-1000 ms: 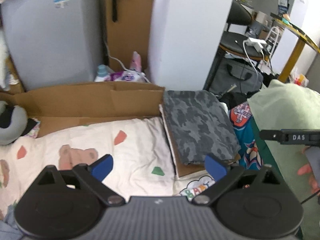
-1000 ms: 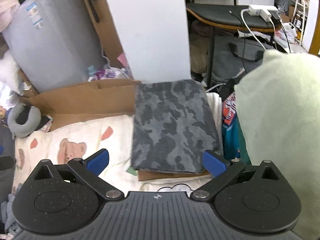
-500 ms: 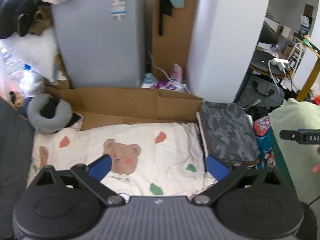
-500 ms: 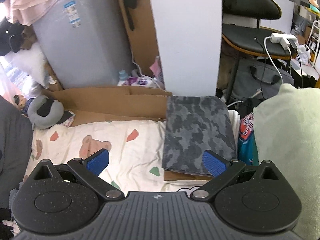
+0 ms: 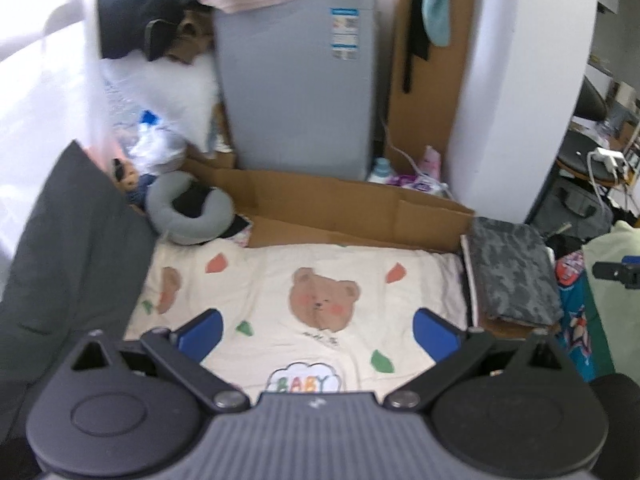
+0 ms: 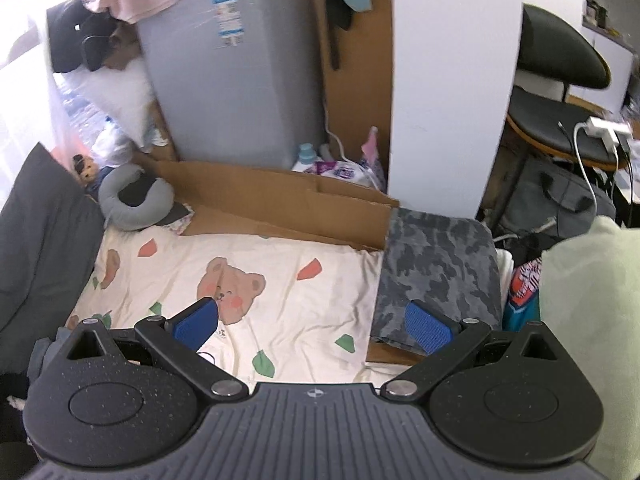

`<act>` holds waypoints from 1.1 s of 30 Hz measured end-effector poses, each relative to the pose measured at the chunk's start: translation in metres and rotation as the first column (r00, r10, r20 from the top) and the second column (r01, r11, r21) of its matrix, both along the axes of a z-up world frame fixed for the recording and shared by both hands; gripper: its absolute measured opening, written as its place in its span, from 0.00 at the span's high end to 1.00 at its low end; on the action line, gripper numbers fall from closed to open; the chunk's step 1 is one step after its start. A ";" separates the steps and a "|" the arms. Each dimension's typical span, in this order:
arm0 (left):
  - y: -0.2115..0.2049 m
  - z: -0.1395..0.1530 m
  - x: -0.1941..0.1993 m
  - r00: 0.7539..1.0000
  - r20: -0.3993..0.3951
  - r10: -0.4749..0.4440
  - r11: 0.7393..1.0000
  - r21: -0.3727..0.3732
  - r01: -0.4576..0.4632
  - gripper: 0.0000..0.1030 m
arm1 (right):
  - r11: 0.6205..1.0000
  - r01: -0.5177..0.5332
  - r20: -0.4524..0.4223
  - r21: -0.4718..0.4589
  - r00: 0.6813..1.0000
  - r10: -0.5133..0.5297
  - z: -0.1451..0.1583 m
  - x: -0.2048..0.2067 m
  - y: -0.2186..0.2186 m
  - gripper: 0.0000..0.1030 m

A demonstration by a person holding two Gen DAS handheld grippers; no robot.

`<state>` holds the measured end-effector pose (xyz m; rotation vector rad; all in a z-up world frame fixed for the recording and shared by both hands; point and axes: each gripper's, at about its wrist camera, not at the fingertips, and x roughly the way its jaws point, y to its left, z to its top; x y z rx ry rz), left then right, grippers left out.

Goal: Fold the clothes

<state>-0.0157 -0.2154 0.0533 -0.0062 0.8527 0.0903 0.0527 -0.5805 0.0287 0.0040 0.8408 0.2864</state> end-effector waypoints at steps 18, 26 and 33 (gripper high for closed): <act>0.028 -0.021 -0.070 0.978 0.055 0.203 0.979 -0.009 -0.203 0.01 | 0.990 -0.142 0.019 -0.014 0.990 0.142 -0.001 -0.026 0.051 0.01; 0.029 -0.051 -0.080 0.963 0.058 0.264 0.965 -0.019 -0.263 0.01 | 0.987 -0.162 -0.011 -0.013 0.987 0.162 -0.020 -0.031 0.063 0.01; 0.029 -0.083 -0.087 0.952 0.029 0.305 0.952 -0.033 -0.304 0.01 | 0.987 -0.157 -0.052 -0.044 0.987 0.155 -0.046 -0.037 0.065 0.01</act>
